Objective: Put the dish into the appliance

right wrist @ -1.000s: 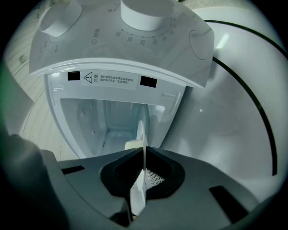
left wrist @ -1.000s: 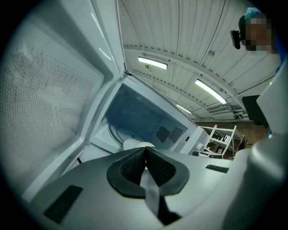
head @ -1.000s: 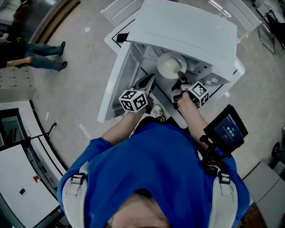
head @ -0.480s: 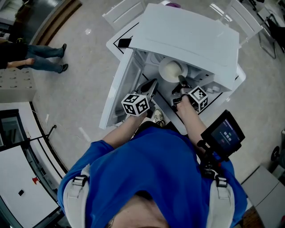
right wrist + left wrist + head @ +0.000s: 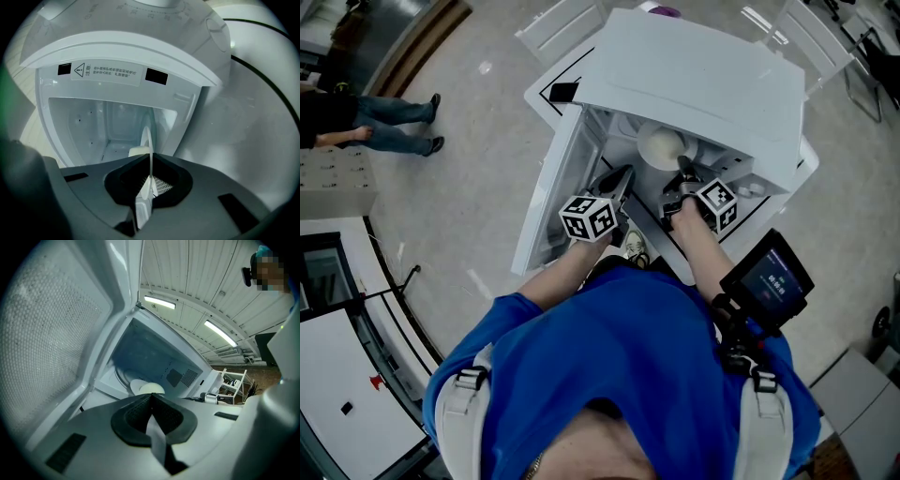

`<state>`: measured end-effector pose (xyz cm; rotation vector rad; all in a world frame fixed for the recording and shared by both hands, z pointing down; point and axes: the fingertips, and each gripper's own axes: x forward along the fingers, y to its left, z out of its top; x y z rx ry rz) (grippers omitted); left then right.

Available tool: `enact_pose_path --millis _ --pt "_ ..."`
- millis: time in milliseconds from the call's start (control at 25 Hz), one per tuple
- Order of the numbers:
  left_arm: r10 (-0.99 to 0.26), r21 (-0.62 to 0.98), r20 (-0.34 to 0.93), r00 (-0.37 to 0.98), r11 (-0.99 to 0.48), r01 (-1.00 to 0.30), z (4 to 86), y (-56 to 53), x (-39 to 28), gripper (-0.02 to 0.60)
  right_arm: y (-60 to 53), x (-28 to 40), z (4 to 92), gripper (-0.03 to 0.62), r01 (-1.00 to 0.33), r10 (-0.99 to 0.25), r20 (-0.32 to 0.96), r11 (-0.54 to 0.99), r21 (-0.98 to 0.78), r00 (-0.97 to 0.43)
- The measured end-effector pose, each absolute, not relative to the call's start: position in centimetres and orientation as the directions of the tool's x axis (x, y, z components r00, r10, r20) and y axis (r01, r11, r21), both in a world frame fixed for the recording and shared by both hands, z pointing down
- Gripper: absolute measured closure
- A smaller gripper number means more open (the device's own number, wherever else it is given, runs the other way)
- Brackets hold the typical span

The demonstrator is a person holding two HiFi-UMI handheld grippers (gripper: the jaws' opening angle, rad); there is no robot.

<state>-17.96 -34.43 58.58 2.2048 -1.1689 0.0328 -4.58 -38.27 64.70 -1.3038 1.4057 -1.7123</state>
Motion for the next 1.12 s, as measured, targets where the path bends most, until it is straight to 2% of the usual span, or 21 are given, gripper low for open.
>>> enact_pose_path --millis 520,960,1120 --pt "-0.729 0.512 0.322 0.604 -0.403 -0.759 59.3 -35.3 -17.8 0.575 -39.2 -4.4 64.6 0.585 -0.186 -0.878 0.336 -0.288 -0.939 -0.340" --pt "-0.721 0.508 0.331 0.609 -0.408 -0.759 60.0 -35.9 -17.6 0.575 -39.9 -4.7 64.4 0.582 -0.251 -0.872 0.319 -0.236 -0.939 -0.372" --pt "-0.717 0.505 0.333 0.612 -0.413 -0.758 60.2 -36.2 -17.5 0.575 -40.0 -4.8 64.5 0.540 -0.272 -0.864 0.324 -0.229 -0.935 -0.386"
